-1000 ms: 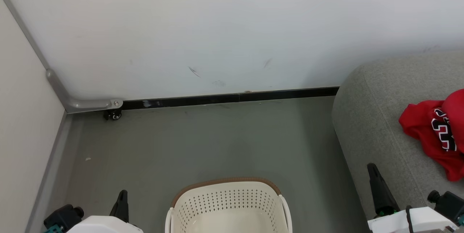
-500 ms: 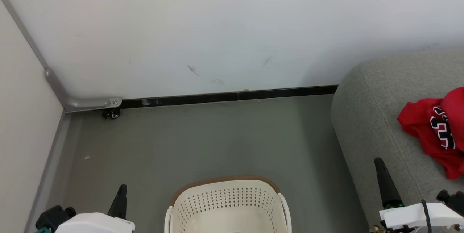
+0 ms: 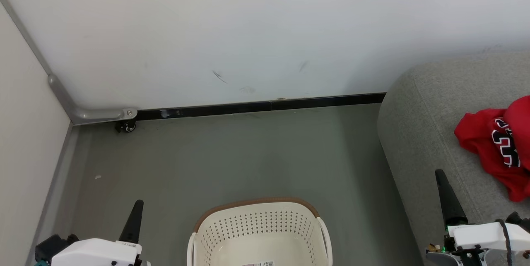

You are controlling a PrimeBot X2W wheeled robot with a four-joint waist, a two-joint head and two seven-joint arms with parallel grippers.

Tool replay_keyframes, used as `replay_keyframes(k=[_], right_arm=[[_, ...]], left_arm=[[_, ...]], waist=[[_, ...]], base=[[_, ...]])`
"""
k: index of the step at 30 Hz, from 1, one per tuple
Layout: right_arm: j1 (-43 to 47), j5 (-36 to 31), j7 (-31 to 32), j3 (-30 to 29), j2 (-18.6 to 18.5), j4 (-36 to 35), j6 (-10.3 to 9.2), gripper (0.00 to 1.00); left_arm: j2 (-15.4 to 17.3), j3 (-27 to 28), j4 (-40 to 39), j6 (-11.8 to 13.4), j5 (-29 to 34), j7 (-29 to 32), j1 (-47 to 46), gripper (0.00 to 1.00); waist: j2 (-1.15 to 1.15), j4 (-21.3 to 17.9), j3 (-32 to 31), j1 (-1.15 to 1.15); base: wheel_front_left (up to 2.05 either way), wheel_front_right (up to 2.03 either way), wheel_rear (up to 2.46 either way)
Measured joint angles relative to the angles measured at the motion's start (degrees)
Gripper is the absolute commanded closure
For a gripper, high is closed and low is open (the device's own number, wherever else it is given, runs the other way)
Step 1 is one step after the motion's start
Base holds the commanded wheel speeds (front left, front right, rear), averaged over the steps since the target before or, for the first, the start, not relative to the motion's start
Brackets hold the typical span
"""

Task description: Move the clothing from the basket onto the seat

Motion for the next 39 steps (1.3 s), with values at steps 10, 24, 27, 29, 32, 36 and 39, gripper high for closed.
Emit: replay_keyframes(k=[10, 24, 27, 29, 32, 36, 39], right_arm=[[-1.2, 8.0, 1.4, -1.1, -0.1, 0.2, 0.00, 1.00], [-2.5, 18.4, 2.5, -2.3, -0.3, 0.3, 0.00, 1.00], [-2.8, 20.1, 2.9, -2.5, -0.3, 0.3, 0.00, 1.00], [-3.2, 20.3, 2.9, -2.5, -0.4, 0.3, 0.00, 1.00], [-3.3, 20.3, 2.9, -2.5, -0.4, 0.3, 0.00, 1.00], [-3.3, 20.3, 2.9, -2.5, -0.4, 0.3, 0.00, 1.00], [-3.3, 20.3, 2.9, -2.5, -0.4, 0.3, 0.00, 1.00]], left_arm=[[-0.6, 2.1, -0.8, -2.2, -7.6, 2.0, -0.2, 1.00], [-1.3, 4.9, -1.9, -5.1, -17.7, 4.3, -1.2, 1.00], [-1.5, 5.3, -2.1, -5.5, -19.5, 4.5, -1.3, 1.00], [-1.6, 5.3, -2.1, -5.6, -19.6, 4.5, -1.3, 1.00], [-1.6, 5.3, -2.1, -5.6, -19.6, 4.5, -1.3, 1.00], [-1.6, 5.3, -2.2, -5.6, -19.6, 4.5, -1.3, 1.00], [-1.6, 5.3, -2.2, -5.6, -19.6, 4.5, -1.3, 1.00]], waist=[[0.00, -0.2, 0.5, -0.03], [0.00, -0.4, 1.0, -0.04], [0.00, -0.4, 1.0, -0.04], [0.00, -0.4, 1.0, -0.04], [0.00, -0.4, 1.0, -0.04], [0.00, -0.4, 1.0, -0.04], [0.00, -0.4, 1.0, -0.04]], base=[[0.00, 0.00, 0.00], [0.00, 0.00, 0.00], [0.00, 0.00, 0.00], [0.00, 0.00, 0.00], [0.00, 0.00, 0.00], [0.00, 0.00, 0.00], [0.00, 0.00, 0.00]])
